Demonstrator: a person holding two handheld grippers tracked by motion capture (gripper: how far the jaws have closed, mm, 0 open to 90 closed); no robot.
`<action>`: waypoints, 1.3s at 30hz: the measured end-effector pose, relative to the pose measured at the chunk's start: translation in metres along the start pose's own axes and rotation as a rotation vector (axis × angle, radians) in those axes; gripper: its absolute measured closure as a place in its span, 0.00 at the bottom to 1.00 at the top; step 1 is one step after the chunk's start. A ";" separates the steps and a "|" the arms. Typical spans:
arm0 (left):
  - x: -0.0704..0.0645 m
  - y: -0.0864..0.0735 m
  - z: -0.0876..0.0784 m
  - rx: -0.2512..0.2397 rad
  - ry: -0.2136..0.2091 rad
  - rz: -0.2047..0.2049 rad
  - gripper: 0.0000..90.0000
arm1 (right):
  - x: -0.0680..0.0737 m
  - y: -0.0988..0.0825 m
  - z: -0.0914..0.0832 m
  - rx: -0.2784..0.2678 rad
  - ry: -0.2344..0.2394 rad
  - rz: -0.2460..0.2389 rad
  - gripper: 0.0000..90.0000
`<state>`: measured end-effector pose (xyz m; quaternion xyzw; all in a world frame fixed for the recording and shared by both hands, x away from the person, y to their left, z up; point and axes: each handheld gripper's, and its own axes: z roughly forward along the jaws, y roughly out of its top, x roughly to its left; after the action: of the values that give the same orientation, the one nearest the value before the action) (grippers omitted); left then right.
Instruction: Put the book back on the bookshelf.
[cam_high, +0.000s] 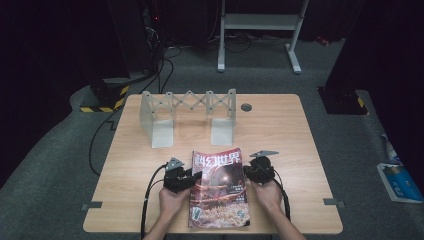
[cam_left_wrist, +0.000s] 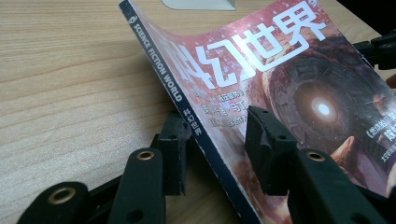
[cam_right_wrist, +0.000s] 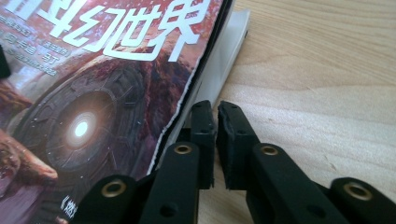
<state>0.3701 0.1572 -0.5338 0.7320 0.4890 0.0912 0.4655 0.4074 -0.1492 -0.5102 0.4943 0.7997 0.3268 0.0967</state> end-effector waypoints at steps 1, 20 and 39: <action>0.000 0.000 0.000 0.000 0.000 -0.001 0.67 | 0.001 0.001 0.001 0.003 -0.005 -0.008 0.96; 0.002 0.001 0.001 0.008 -0.087 -0.029 0.54 | 0.006 0.004 0.008 -0.020 0.010 -0.053 0.99; 0.002 0.001 0.001 0.012 -0.116 -0.025 0.41 | 0.029 0.009 0.022 -0.033 0.091 -0.111 0.99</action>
<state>0.3724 0.1580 -0.5342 0.7329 0.4706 0.0398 0.4896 0.4096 -0.1122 -0.5163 0.4324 0.8238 0.3563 0.0864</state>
